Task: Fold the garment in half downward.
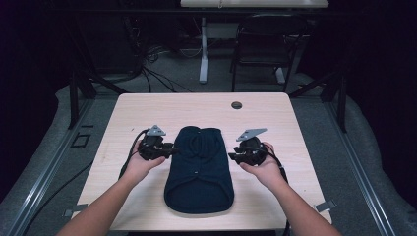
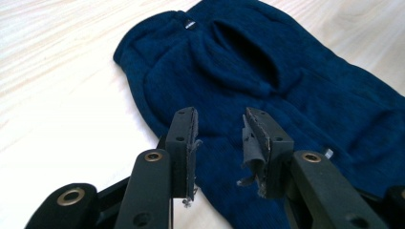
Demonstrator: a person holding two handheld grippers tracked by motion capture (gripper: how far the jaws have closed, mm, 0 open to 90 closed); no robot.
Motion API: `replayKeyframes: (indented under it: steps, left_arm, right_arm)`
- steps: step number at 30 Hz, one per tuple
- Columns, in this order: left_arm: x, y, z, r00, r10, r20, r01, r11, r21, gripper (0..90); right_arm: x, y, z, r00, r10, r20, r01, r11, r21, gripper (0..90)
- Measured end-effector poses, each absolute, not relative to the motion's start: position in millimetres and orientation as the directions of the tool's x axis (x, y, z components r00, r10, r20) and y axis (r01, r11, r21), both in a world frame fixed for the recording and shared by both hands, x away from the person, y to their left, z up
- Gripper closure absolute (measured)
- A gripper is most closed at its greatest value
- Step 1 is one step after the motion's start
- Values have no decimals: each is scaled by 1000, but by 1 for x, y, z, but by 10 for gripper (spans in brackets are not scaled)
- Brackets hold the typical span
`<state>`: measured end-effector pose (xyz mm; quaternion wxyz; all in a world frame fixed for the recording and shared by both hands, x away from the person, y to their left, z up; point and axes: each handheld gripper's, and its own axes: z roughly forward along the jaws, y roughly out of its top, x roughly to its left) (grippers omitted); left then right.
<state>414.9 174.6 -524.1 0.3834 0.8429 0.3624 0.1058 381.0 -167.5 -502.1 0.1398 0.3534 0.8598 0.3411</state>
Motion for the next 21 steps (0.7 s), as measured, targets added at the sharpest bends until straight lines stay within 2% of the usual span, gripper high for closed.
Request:
replayKeyframes:
  steps: [11, 17, 21]
  left_arm:
    - [455, 154, -541, 726, 687, -45, 525, -510, 681, 681]
    - [456, 150, -555, 730, 684, -11, 530, -556, 640, 673]
    - [453, 148, -563, 741, 671, -10, 530, -576, 622, 670]
  right_arm:
    - [434, -129, -528, -743, 668, -29, 502, 586, 636, 668]
    - [444, -114, -544, -755, 655, -37, 497, 608, 618, 708]
    - [445, -108, -558, -774, 630, -64, 495, 666, 558, 734]
